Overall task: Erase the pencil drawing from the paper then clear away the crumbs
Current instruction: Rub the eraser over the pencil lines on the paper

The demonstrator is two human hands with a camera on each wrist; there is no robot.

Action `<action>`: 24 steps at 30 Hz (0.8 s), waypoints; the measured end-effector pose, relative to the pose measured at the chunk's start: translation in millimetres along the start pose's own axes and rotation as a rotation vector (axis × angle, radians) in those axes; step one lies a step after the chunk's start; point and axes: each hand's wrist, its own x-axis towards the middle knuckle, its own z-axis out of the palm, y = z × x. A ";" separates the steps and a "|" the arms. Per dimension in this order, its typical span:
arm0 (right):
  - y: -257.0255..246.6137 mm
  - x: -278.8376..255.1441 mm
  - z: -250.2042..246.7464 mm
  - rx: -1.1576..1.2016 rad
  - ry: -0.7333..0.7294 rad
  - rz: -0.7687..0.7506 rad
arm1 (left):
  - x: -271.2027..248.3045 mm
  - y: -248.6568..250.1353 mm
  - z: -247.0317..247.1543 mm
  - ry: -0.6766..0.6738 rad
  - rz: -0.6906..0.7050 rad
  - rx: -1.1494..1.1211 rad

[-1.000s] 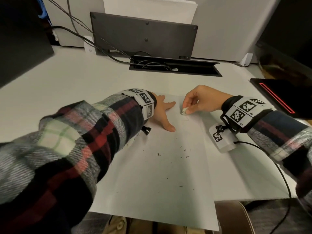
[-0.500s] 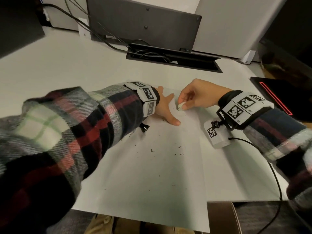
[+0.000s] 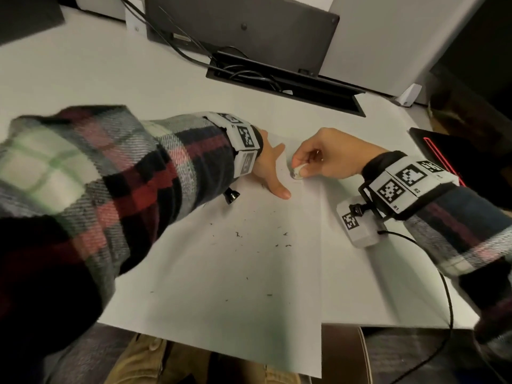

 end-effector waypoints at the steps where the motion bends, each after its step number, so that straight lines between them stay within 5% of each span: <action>1: -0.7 3.1 0.0 -0.018 0.014 -0.007 | -2.5 1.6 0.2 0.017 0.010 0.006; 5: -2.1 20.8 -5.3 -0.073 0.086 -0.007 | -6.1 5.1 -0.1 0.030 0.024 0.050; 24: 2.1 -3.8 -0.1 0.059 -0.030 -0.021 | -0.7 1.5 -0.5 -0.029 0.023 0.020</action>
